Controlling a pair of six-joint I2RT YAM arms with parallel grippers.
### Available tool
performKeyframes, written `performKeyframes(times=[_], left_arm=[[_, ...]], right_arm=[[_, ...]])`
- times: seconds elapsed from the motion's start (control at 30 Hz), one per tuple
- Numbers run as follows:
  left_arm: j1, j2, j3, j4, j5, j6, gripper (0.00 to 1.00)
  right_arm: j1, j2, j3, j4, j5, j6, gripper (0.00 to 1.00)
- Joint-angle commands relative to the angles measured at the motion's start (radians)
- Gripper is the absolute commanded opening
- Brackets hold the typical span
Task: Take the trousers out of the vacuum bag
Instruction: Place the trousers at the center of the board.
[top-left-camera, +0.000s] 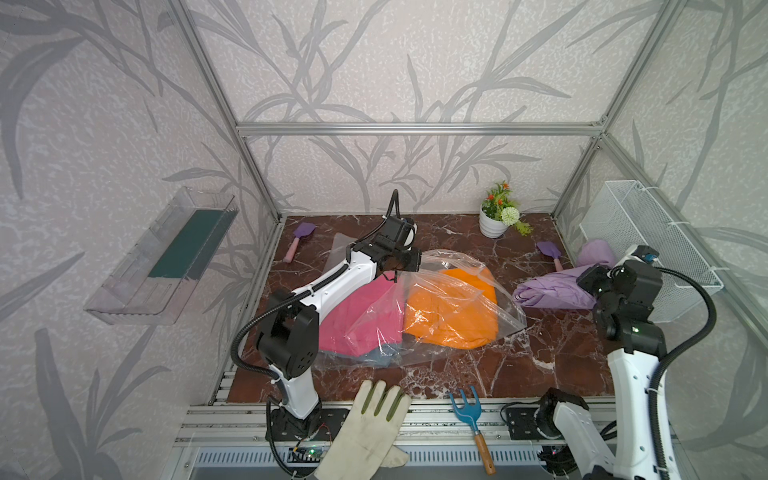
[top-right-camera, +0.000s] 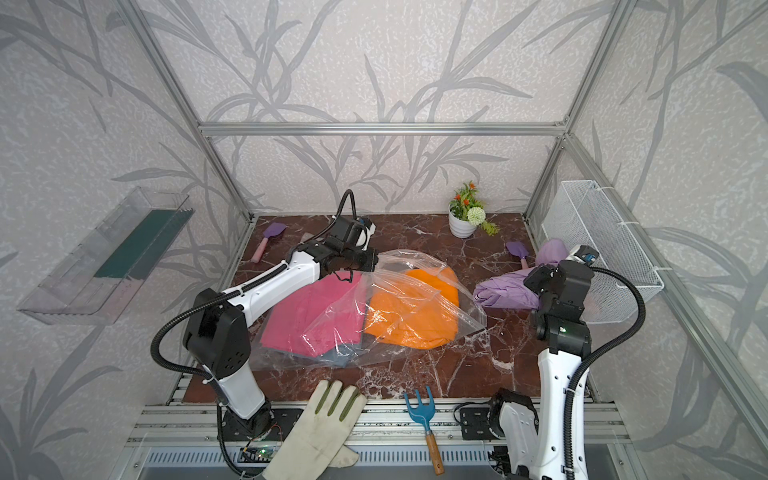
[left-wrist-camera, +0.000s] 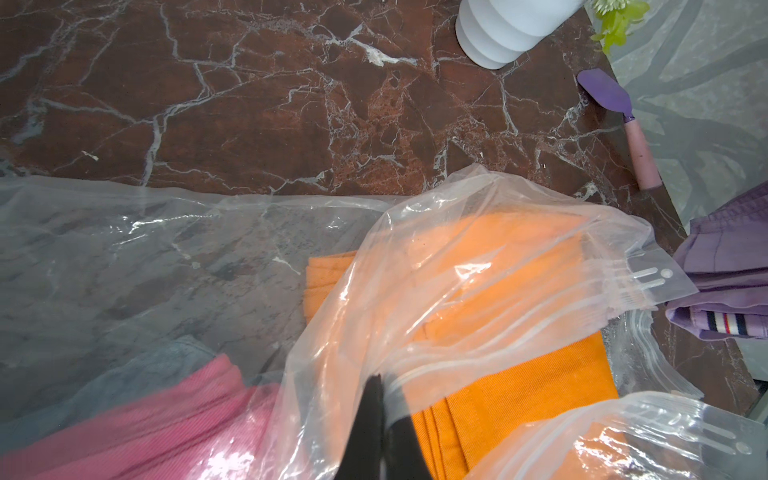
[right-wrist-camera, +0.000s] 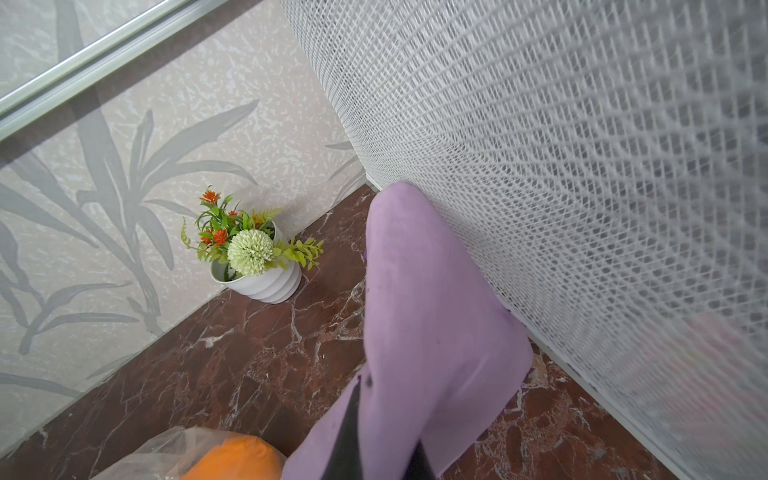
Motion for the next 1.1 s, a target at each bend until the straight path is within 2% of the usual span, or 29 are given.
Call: performKeyframes(times=[0.0,0.2,0.4,0.73,1.07], left_arm=[[0.023,-0.067,-0.027,0.011,-0.05,0.018,0.0],[0.026,-0.083,-0.073,0.036,-0.043,0.018,0.0],[0.026,-0.098,-0.098,0.048,-0.031,0.015,0.0],[0.027,-0.106,-0.117,0.065,-0.023,0.014,0.0],[0.03,-0.114,-0.117,0.063,-0.019,0.029,0.0]], right_arm=[[0.033,0.003,0.023,0.173,0.045,0.022,0.0],[0.173,0.059,0.034,0.25,0.188,0.004,0.0],[0.263,0.141,0.056,0.322,0.275,-0.017,0.0],[0.339,0.235,0.066,0.472,0.298,-0.027,0.0],[0.386,0.296,-0.011,0.606,0.306,-0.05,0.0]])
